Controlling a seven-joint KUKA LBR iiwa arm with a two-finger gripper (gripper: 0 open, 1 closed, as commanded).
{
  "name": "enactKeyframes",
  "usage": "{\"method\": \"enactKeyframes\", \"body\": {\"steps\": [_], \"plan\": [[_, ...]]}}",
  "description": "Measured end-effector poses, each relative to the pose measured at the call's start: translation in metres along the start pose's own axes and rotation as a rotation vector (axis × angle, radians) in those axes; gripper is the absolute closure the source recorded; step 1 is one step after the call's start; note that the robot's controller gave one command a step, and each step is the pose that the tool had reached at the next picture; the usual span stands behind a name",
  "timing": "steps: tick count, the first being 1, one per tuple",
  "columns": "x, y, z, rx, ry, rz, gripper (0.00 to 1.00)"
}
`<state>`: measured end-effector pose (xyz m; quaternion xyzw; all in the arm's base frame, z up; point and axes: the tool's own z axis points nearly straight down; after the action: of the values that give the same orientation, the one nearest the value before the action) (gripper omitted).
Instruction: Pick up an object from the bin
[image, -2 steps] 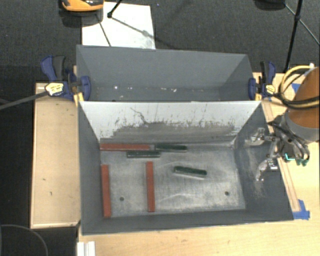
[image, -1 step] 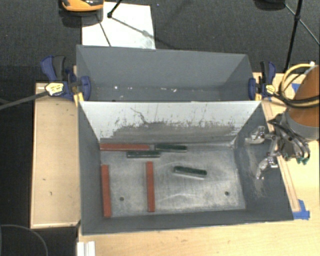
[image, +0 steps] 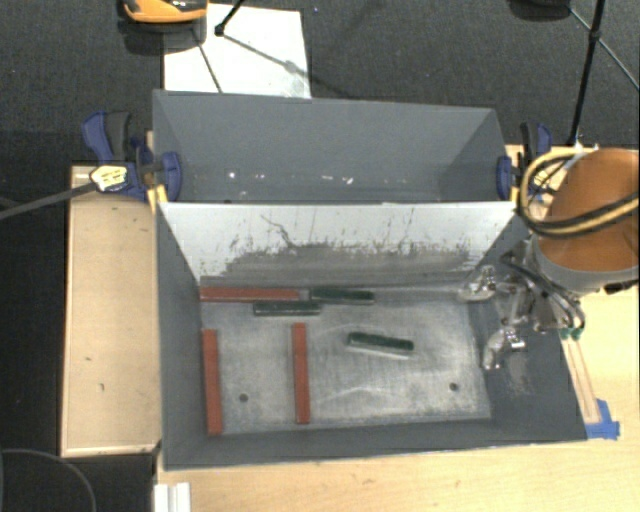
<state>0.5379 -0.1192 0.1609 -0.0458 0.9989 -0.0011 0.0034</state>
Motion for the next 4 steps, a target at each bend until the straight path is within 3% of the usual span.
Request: {"method": "enactKeyframes", "body": {"steps": [1,2,3,4], "plan": [[-0.021,0.033,0.022,-0.003,0.004,0.008,0.0],[-0.027,0.047,0.026,-0.002,0.004,0.0,0.0],[-0.022,0.081,0.085,-0.002,0.0,-0.026,1.0],[-0.022,0.081,0.084,-0.002,0.0,-0.028,1.0]]}}
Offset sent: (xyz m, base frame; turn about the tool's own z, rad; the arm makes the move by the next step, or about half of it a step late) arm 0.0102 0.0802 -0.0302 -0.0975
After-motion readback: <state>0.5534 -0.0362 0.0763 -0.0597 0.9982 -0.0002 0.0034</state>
